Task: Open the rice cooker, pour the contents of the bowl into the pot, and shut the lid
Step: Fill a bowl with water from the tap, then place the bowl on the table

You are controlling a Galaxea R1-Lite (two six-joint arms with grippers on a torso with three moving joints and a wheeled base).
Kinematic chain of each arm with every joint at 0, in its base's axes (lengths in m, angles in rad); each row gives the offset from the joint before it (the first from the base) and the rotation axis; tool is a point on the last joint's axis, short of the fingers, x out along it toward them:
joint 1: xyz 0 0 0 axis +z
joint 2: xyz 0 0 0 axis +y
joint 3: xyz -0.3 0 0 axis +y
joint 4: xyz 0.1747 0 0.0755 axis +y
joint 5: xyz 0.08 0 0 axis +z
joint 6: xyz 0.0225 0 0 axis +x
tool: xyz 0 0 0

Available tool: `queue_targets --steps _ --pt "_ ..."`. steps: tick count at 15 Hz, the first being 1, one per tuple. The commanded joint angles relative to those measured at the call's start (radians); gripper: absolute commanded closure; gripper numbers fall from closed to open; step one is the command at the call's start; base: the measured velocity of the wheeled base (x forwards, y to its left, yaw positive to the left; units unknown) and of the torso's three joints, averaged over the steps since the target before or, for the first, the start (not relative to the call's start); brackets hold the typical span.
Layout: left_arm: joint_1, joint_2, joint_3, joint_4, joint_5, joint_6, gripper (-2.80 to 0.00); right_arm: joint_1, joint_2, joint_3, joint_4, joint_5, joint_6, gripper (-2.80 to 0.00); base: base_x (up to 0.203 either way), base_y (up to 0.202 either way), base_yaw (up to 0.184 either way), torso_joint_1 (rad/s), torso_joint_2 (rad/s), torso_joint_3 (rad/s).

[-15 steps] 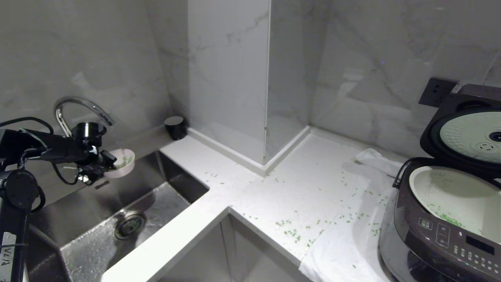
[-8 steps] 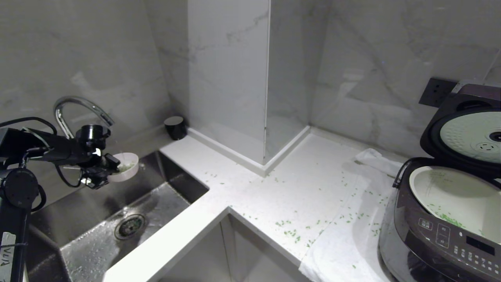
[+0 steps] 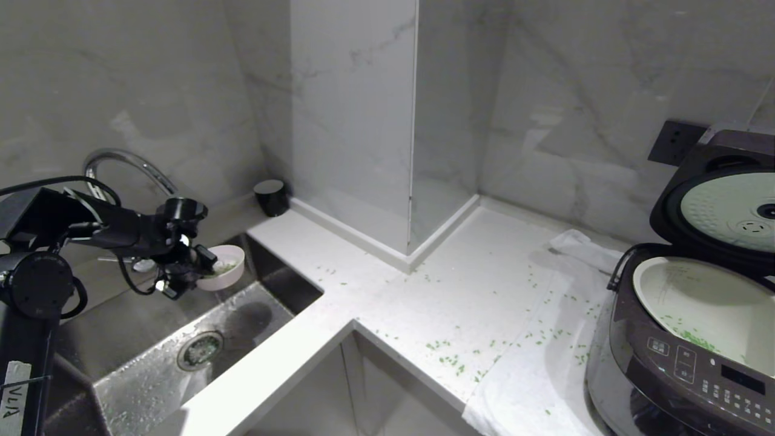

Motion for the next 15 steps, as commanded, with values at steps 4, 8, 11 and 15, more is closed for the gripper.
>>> queue_targets --steps 4,8,11,15 --pt "-0.177 -0.059 0.047 0.008 0.002 -0.037 0.0 -0.001 0.0 0.002 0.0 0.0 0.0 0.0 0.0 0.0 0.0 0.0 0.0 0.0" --pt "-0.357 -0.064 0.041 0.049 0.002 -0.077 0.0 -0.001 0.0 0.002 0.0 0.0 0.0 0.0 0.0 0.0 0.0 0.0 0.0 0.0" --pt "-0.505 -0.038 0.009 0.05 0.003 -0.073 0.0 0.001 0.0 0.002 0.0 0.0 0.0 0.0 0.0 0.0 0.0 0.0 0.0 0.0" --pt "-0.639 0.041 -0.123 0.054 0.006 -0.069 0.0 0.001 0.0 0.002 0.0 0.0 0.0 0.0 0.0 0.0 0.0 0.0 0.0 0.0"
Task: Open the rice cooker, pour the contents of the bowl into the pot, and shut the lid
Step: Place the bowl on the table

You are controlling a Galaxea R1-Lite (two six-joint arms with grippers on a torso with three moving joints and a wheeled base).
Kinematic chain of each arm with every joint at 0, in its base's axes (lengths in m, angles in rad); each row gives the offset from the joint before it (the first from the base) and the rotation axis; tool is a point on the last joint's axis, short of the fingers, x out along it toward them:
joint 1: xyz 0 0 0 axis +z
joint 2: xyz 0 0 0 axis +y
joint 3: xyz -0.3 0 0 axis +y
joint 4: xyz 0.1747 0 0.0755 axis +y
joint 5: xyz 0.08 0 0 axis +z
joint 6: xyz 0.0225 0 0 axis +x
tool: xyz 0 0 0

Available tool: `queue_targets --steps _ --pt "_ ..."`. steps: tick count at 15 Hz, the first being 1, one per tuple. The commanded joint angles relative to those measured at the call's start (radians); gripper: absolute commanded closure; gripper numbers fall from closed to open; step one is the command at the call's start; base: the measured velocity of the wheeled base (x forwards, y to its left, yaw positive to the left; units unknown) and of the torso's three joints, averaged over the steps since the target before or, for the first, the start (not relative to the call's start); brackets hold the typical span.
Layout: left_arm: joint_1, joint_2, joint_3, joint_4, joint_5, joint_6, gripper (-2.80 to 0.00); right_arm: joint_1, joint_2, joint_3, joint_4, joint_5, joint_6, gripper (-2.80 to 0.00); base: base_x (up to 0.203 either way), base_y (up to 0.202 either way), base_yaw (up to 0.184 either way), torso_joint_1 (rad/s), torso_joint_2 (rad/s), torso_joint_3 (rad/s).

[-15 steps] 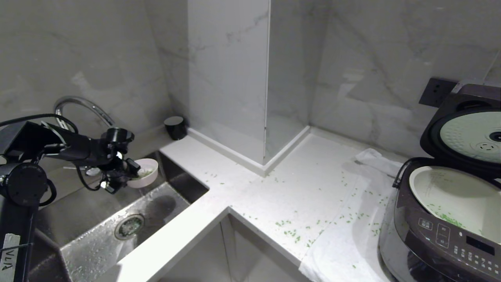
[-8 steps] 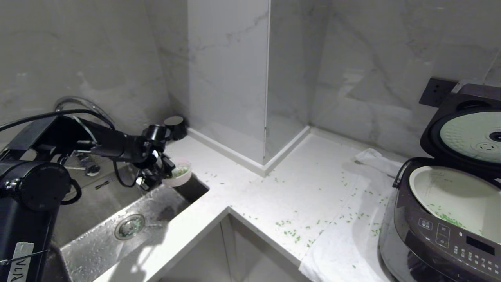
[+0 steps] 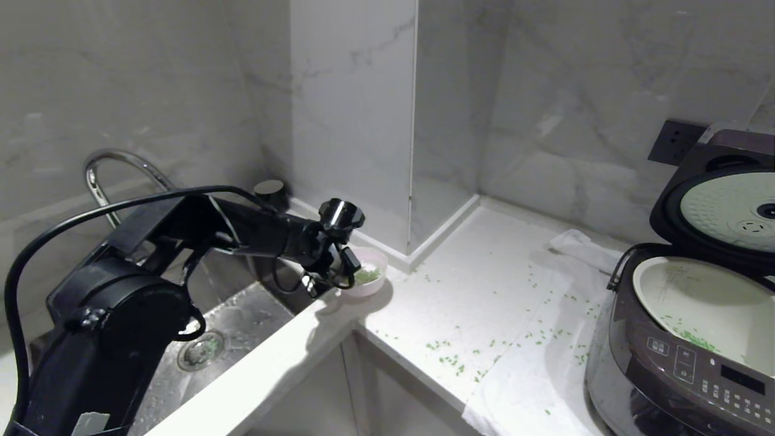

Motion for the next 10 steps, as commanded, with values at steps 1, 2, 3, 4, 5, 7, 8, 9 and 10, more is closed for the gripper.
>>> queue_targets --steps 1,2,3,4,5,7,8,9,10 --pt "-0.073 0.068 -0.082 0.004 0.004 -0.006 0.0 0.0 0.0 0.002 0.0 0.0 0.0 0.0 0.0 0.0 0.0 0.0 0.0 0.0" --pt "-0.096 0.09 -0.108 0.01 0.006 -0.007 0.0 0.001 0.0 0.002 0.0 0.0 0.0 0.0 0.0 0.0 0.0 0.0 0.0 0.0" --pt "-0.115 0.111 -0.142 0.031 0.008 -0.007 0.0 0.001 0.0 0.002 0.0 0.0 0.0 0.0 0.0 0.0 0.0 0.0 0.0 0.0" --pt "-0.129 0.136 -0.164 0.049 0.011 -0.008 0.0 0.0 0.0 0.002 0.0 0.0 0.0 0.0 0.0 0.0 0.0 0.0 0.0 0.0" --pt "-0.141 0.149 -0.168 0.055 0.024 -0.007 0.0 0.0 0.0 0.002 0.0 0.0 0.0 0.0 0.0 0.0 0.0 0.0 0.0 0.0" --pt "-0.151 0.182 -0.171 0.053 0.06 -0.007 0.0 0.001 0.0 0.002 0.0 0.0 0.0 0.0 0.0 0.0 0.0 0.0 0.0 0.0" --pt "-0.156 0.193 -0.172 0.053 0.071 -0.005 0.0 0.0 0.0 0.002 0.0 0.0 0.0 0.0 0.0 0.0 0.0 0.0 0.0 0.0" --pt "-0.159 0.207 -0.172 0.053 0.074 -0.007 0.0 0.0 0.0 0.002 0.0 0.0 0.0 0.0 0.0 0.0 0.0 0.0 0.0 0.0" --pt "-0.166 0.209 -0.172 0.051 0.078 -0.007 0.0 0.0 0.0 0.002 0.0 0.0 0.0 0.0 0.0 0.0 0.0 0.0 0.0 0.0"
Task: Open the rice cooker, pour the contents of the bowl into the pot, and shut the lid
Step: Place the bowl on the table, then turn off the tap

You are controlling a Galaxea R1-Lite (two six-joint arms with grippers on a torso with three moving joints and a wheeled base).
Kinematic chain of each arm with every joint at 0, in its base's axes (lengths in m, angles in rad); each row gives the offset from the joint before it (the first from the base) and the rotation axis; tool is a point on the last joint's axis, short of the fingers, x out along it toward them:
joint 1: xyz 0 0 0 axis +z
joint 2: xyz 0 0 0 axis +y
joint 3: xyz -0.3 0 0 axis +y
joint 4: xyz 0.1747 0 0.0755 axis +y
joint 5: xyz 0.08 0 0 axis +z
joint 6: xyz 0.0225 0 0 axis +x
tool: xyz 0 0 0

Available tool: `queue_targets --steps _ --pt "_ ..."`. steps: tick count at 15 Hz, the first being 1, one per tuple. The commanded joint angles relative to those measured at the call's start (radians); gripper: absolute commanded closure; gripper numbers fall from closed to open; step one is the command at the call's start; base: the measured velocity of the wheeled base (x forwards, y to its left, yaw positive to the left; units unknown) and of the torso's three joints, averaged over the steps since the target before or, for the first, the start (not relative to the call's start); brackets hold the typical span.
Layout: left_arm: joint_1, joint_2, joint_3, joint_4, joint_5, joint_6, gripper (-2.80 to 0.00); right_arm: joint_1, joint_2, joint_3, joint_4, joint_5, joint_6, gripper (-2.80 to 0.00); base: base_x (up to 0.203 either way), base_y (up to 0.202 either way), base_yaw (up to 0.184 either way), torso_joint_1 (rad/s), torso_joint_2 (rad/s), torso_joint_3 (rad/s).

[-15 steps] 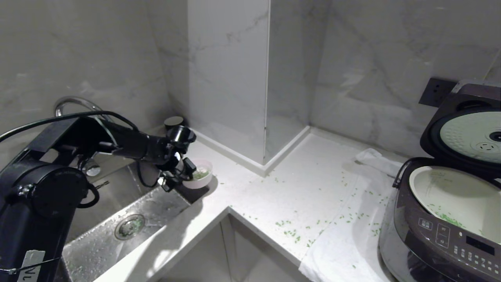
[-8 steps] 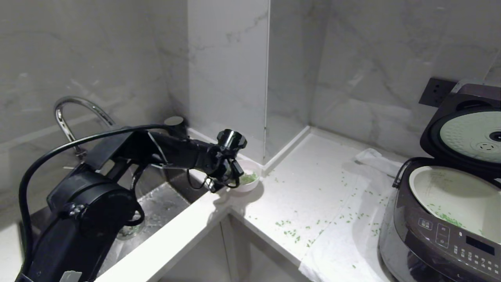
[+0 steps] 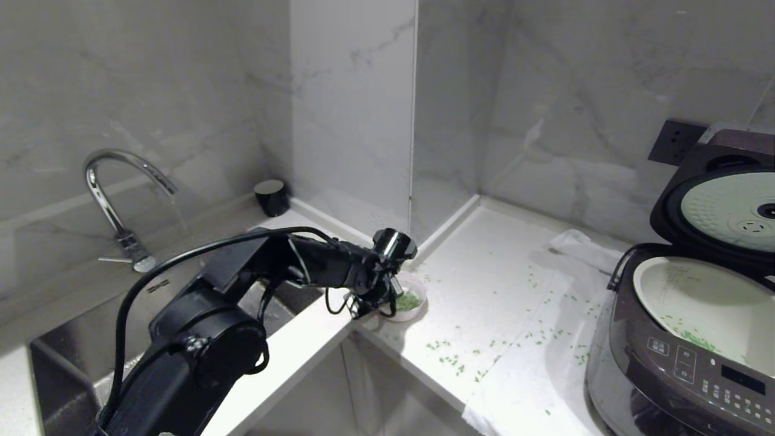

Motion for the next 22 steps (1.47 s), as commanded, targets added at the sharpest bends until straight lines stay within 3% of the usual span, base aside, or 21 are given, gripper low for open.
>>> queue_targets --steps 1,3,4,10,15,18,22 --pt "-0.012 0.034 -0.003 0.0 0.008 -0.006 0.0 0.0 0.0 0.002 -0.001 0.0 0.0 0.0 0.0 0.0 0.0 0.0 0.0 0.0" --pt "-0.017 0.033 -0.005 -0.003 0.009 -0.004 0.0 0.0 0.0 0.002 -0.001 0.0 0.0 0.0 0.0 0.0 0.0 0.0 0.0 0.0" --pt "-0.019 0.031 -0.005 -0.006 0.009 -0.004 -2.8 0.001 0.0 0.002 -0.001 0.0 0.0 0.0 0.0 0.0 0.0 0.0 0.0 0.0" --pt "-0.018 -0.07 -0.005 0.0 0.006 -0.005 -2.8 0.0 0.0 0.002 -0.001 0.0 0.0 0.0 0.0 0.0 0.0 0.0 0.0 0.0" --pt "0.059 -0.205 0.015 0.095 0.006 -0.019 -2.8 0.0 0.0 0.002 -0.001 0.0 0.0 0.0 0.0 0.0 0.0 0.0 0.0 0.0" --pt "0.133 -0.317 0.091 0.146 0.008 -0.042 -2.8 0.0 0.0 0.002 -0.001 0.0 0.0 0.0 0.0 0.0 0.0 0.0 0.0 0.0" --pt "0.244 -0.462 0.289 0.151 0.002 -0.038 -2.8 0.001 0.0 0.002 -0.001 0.0 0.0 0.0 0.0 0.0 0.0 0.0 0.0 0.0"
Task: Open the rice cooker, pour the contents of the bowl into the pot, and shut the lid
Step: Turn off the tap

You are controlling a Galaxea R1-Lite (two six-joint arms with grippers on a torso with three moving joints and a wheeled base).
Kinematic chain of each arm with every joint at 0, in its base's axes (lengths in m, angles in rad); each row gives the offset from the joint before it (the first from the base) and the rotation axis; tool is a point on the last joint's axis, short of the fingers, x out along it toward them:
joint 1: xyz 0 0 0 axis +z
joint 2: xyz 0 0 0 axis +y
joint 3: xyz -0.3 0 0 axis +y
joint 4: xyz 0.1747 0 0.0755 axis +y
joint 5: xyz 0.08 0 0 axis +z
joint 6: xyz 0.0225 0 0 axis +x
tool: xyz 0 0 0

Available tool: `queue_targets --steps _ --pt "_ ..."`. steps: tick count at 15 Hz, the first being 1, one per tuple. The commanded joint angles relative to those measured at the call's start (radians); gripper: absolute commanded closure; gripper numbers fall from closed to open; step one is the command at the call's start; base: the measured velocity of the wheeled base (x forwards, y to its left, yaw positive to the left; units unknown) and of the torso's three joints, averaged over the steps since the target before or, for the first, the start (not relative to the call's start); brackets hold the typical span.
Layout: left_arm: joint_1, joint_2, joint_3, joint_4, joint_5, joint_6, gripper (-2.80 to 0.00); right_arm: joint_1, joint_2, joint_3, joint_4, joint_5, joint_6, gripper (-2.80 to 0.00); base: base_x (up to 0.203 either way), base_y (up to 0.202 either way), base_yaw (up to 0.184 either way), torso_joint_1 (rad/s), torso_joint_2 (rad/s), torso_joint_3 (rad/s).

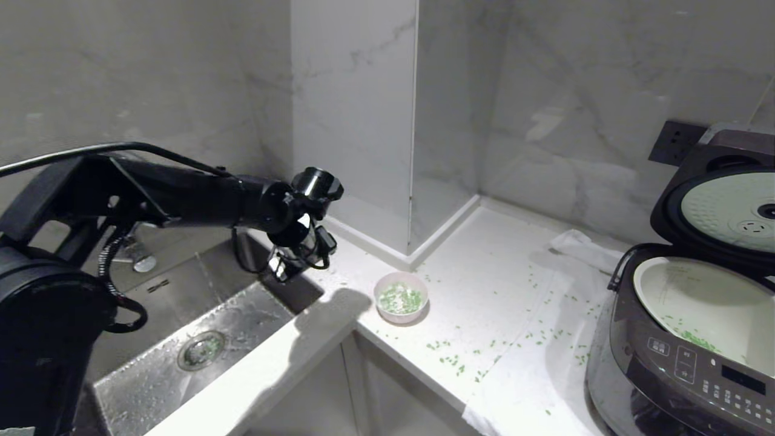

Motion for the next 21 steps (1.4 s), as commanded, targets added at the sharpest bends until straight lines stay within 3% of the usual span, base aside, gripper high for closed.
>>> queue_targets --steps 1,5,9,11,16,21 --pt "0.076 -0.117 0.118 0.001 -0.003 0.011 -2.8 0.0 0.0 0.002 -0.001 0.0 0.0 0.0 0.0 0.0 0.0 0.0 0.0 0.0" --pt "0.229 -0.22 0.273 -0.013 -0.015 0.128 -2.8 0.001 0.0 0.002 -0.001 0.0 0.0 0.0 0.0 0.0 0.0 0.0 0.0 0.0" --pt "0.423 -0.241 0.417 -0.209 -0.025 0.284 -2.8 0.001 0.0 0.002 -0.001 0.0 0.0 0.0 0.0 0.0 0.0 0.0 0.0 0.0" --pt "0.516 -0.217 0.449 -0.279 -0.061 0.335 -2.8 0.0 0.0 0.002 -0.001 0.0 0.0 0.0 0.0 0.0 0.0 0.0 0.0 0.0" --pt "0.684 -0.081 0.404 -0.469 -0.083 0.415 -2.8 0.0 0.0 0.002 -0.001 0.0 -0.001 0.0 0.0 0.0 0.0 0.0 0.0 0.0" --pt "0.79 0.035 0.216 -0.505 -0.083 0.418 -2.8 0.0 0.0 0.002 -0.001 0.0 0.0 0.0 0.0 0.0 0.0 0.0 0.0 0.0"
